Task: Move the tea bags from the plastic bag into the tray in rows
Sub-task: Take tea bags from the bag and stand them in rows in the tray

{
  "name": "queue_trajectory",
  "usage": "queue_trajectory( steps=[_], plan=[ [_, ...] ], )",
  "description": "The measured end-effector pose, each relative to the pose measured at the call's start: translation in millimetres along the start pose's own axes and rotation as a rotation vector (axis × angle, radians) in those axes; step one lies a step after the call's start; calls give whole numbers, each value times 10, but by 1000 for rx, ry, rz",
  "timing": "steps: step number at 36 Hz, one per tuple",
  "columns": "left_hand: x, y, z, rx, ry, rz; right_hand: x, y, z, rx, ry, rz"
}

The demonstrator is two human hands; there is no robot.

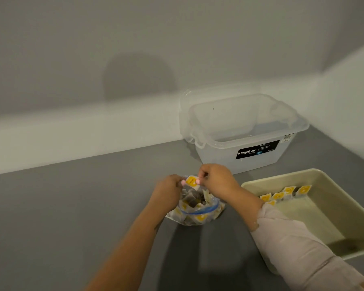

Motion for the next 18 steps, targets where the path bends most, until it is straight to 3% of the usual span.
queue_trajectory(
  steps=[4, 12, 15, 18],
  plan=[
    [81, 47, -159, 122, 188, 0, 9, 18, -32, 37, -252, 24],
    [17, 51, -189, 162, 465, -47, -6, 47, 41, 45, -513, 98],
    [-72, 45, -216, 198, 519, -82, 16, 60, 81, 62, -466, 119],
    [-116, 52, -230, 176, 567, -114, 6, 27, 178, 3, -200, 131]
  ],
)
Point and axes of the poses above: each hand's wrist, its own y-axis away from the middle knuckle, its own z-axis out of the palm, x = y × z, the point moved 9 cm from there along -y, towards the middle knuckle, and after that the axes turned 4 degrees about -y, right-handed, at the moved point
